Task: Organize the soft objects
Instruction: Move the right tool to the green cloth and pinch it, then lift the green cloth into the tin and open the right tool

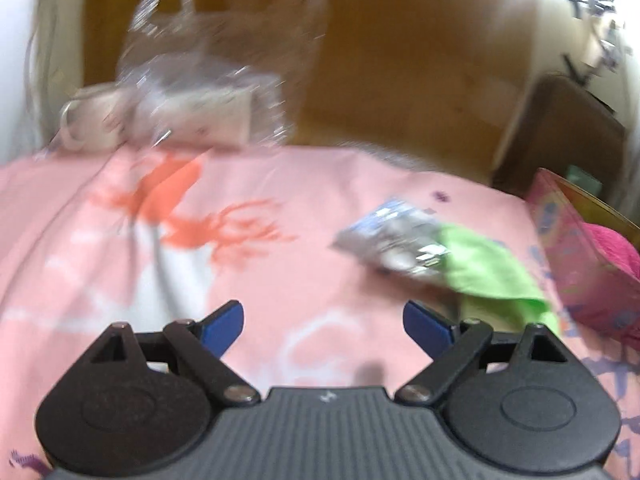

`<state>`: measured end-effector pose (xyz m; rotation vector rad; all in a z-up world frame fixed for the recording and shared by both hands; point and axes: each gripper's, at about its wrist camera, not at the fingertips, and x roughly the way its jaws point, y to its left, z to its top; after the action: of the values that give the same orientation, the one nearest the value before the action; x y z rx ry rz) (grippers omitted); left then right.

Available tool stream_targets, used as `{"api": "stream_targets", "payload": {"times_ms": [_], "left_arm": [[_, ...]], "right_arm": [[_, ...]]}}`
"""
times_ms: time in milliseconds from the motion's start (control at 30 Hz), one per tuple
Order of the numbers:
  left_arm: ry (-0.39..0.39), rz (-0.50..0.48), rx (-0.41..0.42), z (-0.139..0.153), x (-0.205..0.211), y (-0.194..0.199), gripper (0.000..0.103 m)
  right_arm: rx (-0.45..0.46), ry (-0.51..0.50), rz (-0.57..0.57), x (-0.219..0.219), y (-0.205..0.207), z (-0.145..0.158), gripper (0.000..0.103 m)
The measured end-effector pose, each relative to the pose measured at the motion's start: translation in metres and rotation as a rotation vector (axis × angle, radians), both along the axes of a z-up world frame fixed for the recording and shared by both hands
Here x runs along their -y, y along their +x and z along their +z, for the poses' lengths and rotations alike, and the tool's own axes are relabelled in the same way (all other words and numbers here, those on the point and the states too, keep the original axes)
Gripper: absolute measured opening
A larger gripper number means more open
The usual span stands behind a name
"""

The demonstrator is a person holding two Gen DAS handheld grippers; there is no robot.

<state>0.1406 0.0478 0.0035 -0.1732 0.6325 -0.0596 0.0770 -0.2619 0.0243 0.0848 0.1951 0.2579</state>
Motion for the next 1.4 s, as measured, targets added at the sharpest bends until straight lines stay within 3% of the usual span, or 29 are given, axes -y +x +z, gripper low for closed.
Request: {"api": "stream_targets", "payload": {"times_ms": [133, 333, 400, 467, 533, 667, 833, 1033, 1200, 1300, 1400], "left_arm": [[-0.062, 0.031, 0.005, -0.01, -0.018, -0.003, 0.092], [-0.036, 0.005, 0.048, -0.007, -0.012, -0.011, 0.092], [-0.033, 0.002, 0.065, -0.007, -0.009, -0.013, 0.092], [-0.032, -0.003, 0.074, -0.006, -0.009, -0.014, 0.092], [-0.038, -0.007, 0.077, -0.006, -0.01, -0.014, 0.092], [-0.06, -0.008, 0.08, -0.006, -0.013, -0.015, 0.092], [-0.08, -0.015, 0.077, -0.006, -0.016, -0.015, 0.092], [-0.098, -0.053, 0.076, -0.005, -0.015, -0.017, 0.092], [-0.143, -0.199, 0.033, -0.003, 0.004, -0.027, 0.092], [-0.184, -0.313, 0.007, 0.002, 0.027, -0.04, 0.092], [-0.21, -0.403, -0.03, 0.007, 0.048, -0.047, 0.091]], "right_arm": [[-0.116, -0.028, 0.131, -0.045, 0.017, 0.005, 0.068], [-0.231, -0.05, 0.148, -0.089, 0.057, -0.003, 0.062], [-0.275, -0.069, 0.144, -0.098, 0.068, -0.009, 0.05], [-0.322, -0.078, 0.151, -0.102, 0.073, -0.015, 0.02], [-0.314, -0.081, 0.119, -0.098, 0.067, -0.012, 0.009], [-0.241, -0.05, 0.04, -0.075, 0.034, 0.0, 0.009], [-0.158, -0.145, 0.001, -0.063, -0.02, 0.005, 0.009], [-0.17, -0.248, 0.039, -0.074, -0.061, -0.01, 0.009], [-0.22, -0.296, 0.154, -0.093, -0.078, -0.03, 0.009], [-0.2, -0.325, 0.159, -0.098, -0.082, -0.037, 0.013], [-0.214, -0.285, 0.166, -0.092, -0.077, -0.035, 0.013]]}}
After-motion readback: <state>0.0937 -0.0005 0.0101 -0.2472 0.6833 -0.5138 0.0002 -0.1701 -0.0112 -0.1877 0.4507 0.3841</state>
